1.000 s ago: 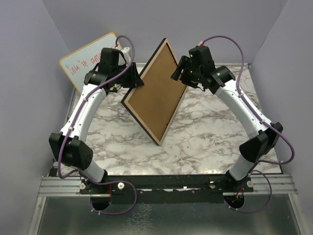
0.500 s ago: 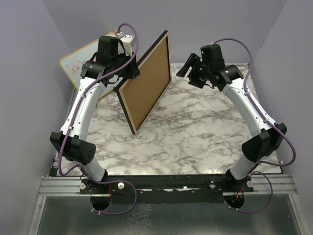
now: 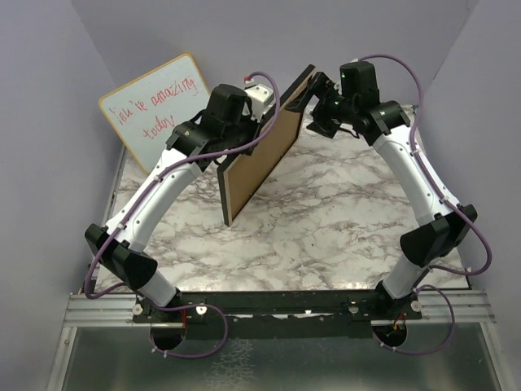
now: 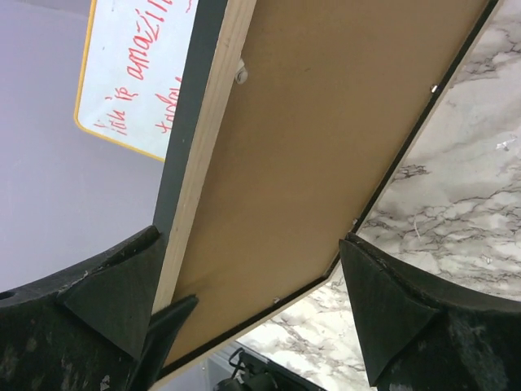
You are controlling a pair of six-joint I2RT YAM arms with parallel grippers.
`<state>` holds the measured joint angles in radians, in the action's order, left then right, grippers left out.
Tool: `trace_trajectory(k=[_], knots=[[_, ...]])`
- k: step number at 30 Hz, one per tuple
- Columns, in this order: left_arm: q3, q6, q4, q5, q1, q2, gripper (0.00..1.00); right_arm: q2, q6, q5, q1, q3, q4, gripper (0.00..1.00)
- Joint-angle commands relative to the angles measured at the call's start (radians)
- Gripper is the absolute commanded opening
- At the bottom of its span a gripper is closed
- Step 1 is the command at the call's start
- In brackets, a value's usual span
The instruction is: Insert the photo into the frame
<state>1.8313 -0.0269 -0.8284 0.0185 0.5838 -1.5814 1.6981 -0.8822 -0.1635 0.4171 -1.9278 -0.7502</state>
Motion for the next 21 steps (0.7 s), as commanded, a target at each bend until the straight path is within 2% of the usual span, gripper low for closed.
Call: trace_trajectory(k=[1, 6, 13, 14, 21], knots=[[-0.048, 0.000, 0.085, -0.132, 0.067, 0.087, 0.00, 0.056, -0.053, -0.023, 0.002, -0.051, -0.036, 0.93], [-0.063, -0.002, 0.089, -0.190, 0.118, 0.077, 0.00, 0.095, -0.075, -0.040, 0.002, -0.129, -0.039, 0.94], [-0.040, 0.004, 0.101, -0.190, 0.159, 0.042, 0.00, 0.157, -0.077, -0.059, 0.000, -0.177, -0.117, 0.91], [-0.031, 0.011, 0.103, -0.186, 0.162, 0.033, 0.03, 0.169, -0.073, -0.055, 0.001, -0.188, -0.140, 0.91], [-0.049, 0.051, 0.116, -0.115, 0.181, 0.024, 0.09, 0.241, -0.030, -0.021, 0.001, -0.286, -0.243, 0.84]])
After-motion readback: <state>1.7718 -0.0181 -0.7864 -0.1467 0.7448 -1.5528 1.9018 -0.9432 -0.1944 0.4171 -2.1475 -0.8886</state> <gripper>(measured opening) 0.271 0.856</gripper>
